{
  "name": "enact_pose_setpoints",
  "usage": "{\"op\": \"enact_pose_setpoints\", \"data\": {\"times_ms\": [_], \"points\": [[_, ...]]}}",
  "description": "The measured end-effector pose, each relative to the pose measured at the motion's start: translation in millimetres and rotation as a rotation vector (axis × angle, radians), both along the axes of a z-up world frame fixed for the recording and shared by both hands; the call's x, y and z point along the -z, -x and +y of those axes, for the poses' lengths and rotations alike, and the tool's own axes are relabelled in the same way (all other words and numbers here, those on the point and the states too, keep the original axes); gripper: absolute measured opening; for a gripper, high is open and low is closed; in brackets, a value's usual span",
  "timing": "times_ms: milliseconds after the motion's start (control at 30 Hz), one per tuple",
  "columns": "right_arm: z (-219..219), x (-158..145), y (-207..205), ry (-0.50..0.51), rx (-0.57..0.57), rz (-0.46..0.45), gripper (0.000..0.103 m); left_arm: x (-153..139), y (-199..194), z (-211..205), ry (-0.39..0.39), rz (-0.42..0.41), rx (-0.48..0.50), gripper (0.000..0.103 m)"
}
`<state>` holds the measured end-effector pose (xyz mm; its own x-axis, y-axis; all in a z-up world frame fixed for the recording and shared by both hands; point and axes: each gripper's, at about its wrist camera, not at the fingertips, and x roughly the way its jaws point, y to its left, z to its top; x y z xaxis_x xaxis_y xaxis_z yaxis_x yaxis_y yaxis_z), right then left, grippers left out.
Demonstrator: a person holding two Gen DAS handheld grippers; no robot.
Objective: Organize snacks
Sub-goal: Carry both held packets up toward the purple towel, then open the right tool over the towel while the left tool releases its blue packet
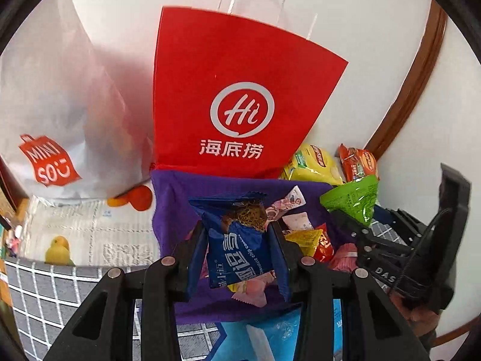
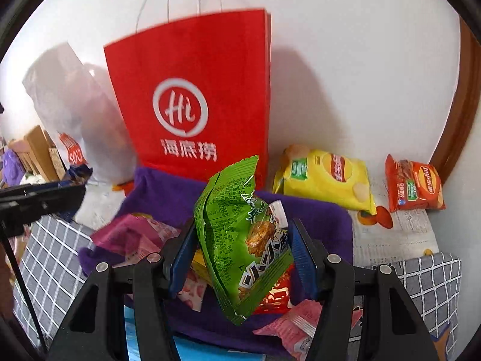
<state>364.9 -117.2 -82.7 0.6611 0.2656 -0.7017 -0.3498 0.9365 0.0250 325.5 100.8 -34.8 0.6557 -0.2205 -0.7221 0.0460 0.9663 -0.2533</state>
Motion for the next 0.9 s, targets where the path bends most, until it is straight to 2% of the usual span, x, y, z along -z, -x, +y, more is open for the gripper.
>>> {"op": "enact_pose_setpoints", "data": {"times_ms": [433, 900], "points": [[-19.7, 3.0, -12.1, 0.014, 0.060, 0.019, 0.060, 9.0, -7.8, 12.6, -0.002, 0.024, -0.036, 0.038], [-6.9, 27.4, -16.7, 0.073, 0.025, 0.088, 0.060, 27.8, -17.8, 9.3, -0.004, 0.090, -0.040, 0.038]]}}
